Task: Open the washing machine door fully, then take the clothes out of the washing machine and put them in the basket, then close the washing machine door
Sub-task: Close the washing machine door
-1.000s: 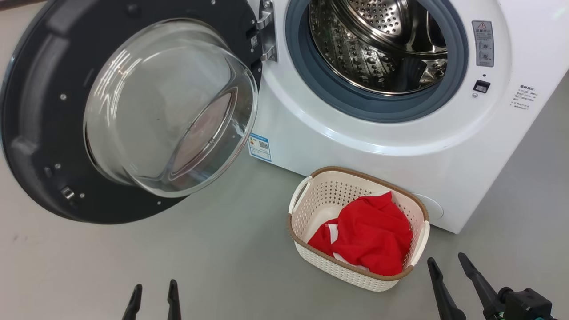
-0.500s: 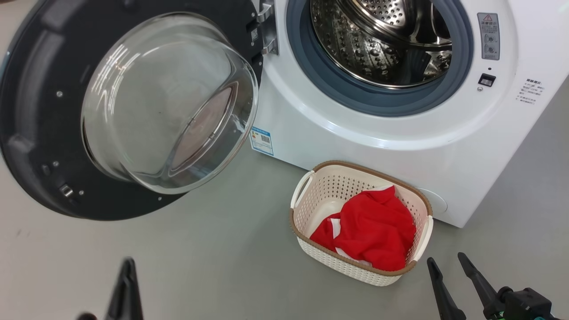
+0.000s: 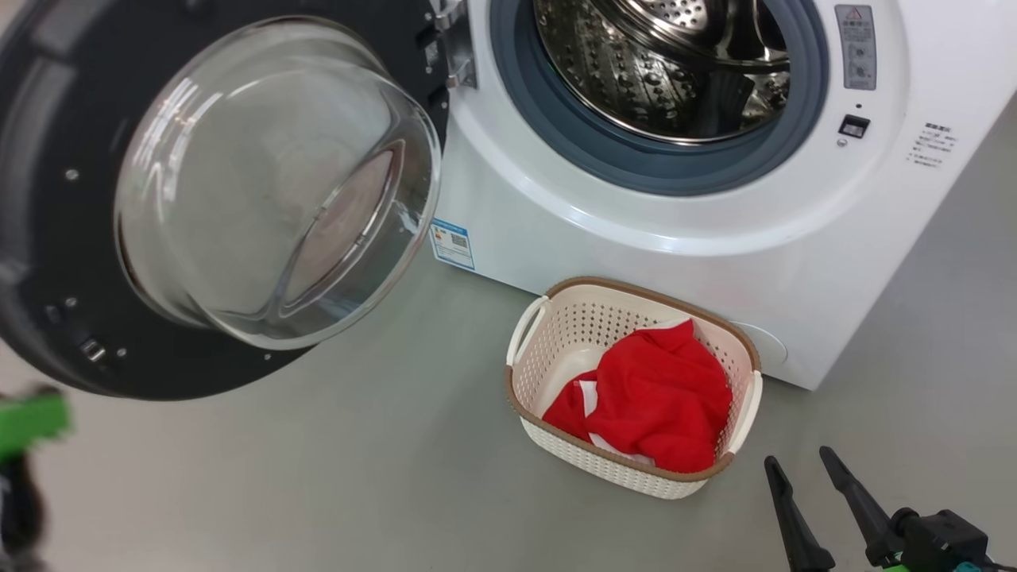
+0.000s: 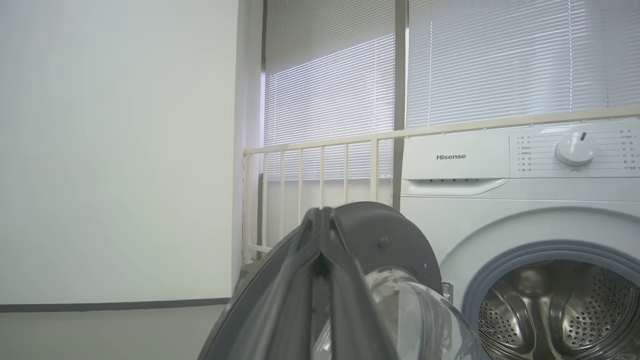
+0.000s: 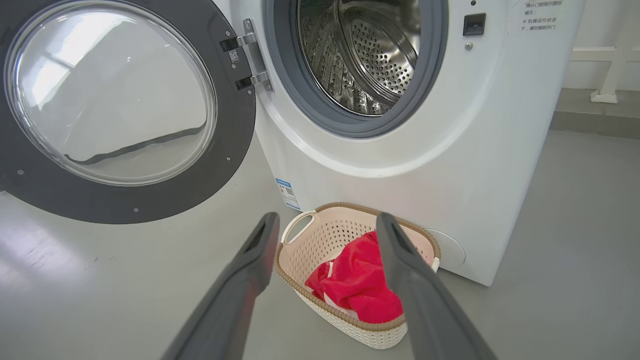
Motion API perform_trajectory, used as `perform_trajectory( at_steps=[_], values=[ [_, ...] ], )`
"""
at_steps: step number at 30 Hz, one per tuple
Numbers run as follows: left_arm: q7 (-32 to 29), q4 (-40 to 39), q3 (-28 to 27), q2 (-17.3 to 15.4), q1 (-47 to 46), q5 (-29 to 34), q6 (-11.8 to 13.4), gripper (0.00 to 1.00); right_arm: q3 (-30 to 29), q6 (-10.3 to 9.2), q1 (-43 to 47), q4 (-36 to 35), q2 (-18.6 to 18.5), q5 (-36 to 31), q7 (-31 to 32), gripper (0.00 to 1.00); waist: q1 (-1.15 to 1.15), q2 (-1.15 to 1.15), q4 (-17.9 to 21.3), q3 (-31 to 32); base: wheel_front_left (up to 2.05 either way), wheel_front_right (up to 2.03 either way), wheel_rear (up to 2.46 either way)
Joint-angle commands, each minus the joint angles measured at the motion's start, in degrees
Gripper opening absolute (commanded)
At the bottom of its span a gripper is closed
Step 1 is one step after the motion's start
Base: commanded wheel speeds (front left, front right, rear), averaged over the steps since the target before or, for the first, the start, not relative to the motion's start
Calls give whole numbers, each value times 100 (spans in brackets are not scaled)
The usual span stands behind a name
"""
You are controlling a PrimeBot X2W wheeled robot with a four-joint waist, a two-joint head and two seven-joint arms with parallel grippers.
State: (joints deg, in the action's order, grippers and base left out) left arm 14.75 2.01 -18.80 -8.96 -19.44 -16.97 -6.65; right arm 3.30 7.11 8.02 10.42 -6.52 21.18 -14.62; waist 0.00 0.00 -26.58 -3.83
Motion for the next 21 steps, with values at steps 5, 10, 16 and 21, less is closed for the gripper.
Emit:
perform_trajectory(
  at_steps=[5, 10, 16, 21],
  values=[
    [25, 706, -477, -936, -1081, -407, -75, 0, 132, 37, -210, -146, -135, -18, -38, 100, 0, 0, 138, -142, 0, 0, 0],
    [-35, 2016, -529, -1501, -1821, -1048, -81, 0, 143, 37, -225, -178, -166, -23, -38, 100, 0, 0, 219, -255, 0, 0, 0],
    [-764, 3615, -403, -2082, -2633, -1994, -82, 0, 161, 37, -287, -206, -237, -21, -38, 100, 0, 0, 277, -410, 0, 0, 0],
    [-1651, 4554, -194, -2425, -3085, -2492, -83, 0, 190, 37, -333, -221, -286, -27, -38, 100, 0, 0, 314, -516, 0, 0, 0]
  ],
)
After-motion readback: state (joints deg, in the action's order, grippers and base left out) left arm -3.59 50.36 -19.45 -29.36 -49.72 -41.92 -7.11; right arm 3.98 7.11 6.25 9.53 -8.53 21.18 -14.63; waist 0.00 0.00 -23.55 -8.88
